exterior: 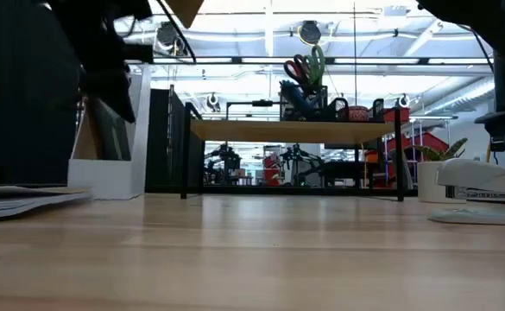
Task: Stock shelves
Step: Put the brown book into the white bookshelf
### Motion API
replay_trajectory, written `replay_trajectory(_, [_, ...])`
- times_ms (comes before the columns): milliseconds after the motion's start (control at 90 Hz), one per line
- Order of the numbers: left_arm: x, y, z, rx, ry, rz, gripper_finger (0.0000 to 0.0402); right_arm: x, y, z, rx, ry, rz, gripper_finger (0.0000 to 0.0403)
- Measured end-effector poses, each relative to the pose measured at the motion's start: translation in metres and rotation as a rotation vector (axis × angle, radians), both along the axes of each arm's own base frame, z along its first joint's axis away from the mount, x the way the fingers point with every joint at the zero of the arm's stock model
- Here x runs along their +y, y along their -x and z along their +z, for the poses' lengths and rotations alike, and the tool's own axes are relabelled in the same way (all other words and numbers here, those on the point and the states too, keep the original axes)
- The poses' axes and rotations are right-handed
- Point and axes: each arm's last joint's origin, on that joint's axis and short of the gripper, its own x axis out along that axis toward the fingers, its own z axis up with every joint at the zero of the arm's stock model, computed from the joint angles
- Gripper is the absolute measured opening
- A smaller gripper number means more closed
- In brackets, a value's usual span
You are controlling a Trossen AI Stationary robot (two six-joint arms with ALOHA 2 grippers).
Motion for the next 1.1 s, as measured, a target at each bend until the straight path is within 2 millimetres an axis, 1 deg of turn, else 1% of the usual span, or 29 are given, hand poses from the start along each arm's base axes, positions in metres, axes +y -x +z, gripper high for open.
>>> replay_trajectory(156, [-0.013,0.016,0.032,-0.112,0.008,-0.021,0.0,0.001,0.009,0.015,-0.098,-0.01,0.016,0.0004])
replay_trajectory(311, [-0.023,0.036,0.066,-0.282,0.007,-0.074,0.0,0.001,0.014,0.02,-0.181,-0.014,0.029,0.0004])
replay_trajectory(400, [-0.027,0.052,0.084,-0.389,0.012,-0.085,0.0,0.001,0.015,0.021,-0.254,-0.042,0.051,0.0004])
replay_trajectory(533, [-0.031,0.079,0.109,-0.535,0.01,-0.117,0.0,0.0,0.012,0.02,-0.379,-0.09,0.13,0.0004])
replay_trajectory(689, [-0.031,0.118,0.133,-0.718,0.004,-0.132,0.0,-0.005,0.001,0.015,-0.511,-0.163,0.296,0.0004])
replay_trajectory(778, [-0.031,0.139,0.141,-0.804,-0.001,-0.131,0.0,-0.015,-0.006,0.008,-0.559,-0.239,0.367,0.0004])
replay_trajectory(856, [-0.031,0.15,0.142,-0.849,-0.001,-0.135,0.0,-0.024,-0.013,0.001,-0.615,-0.303,0.424,0.0004])
replay_trajectory(989, [-0.031,0.164,0.143,-0.905,-0.006,-0.142,0.0,-0.035,-0.02,-0.014,-0.655,-0.362,0.419,0.0003])
replay_trajectory(1100, [-0.031,0.165,0.143,-0.907,-0.012,-0.147,0.0,-0.039,-0.027,-0.029,-0.69,-0.39,0.425,0.0002])
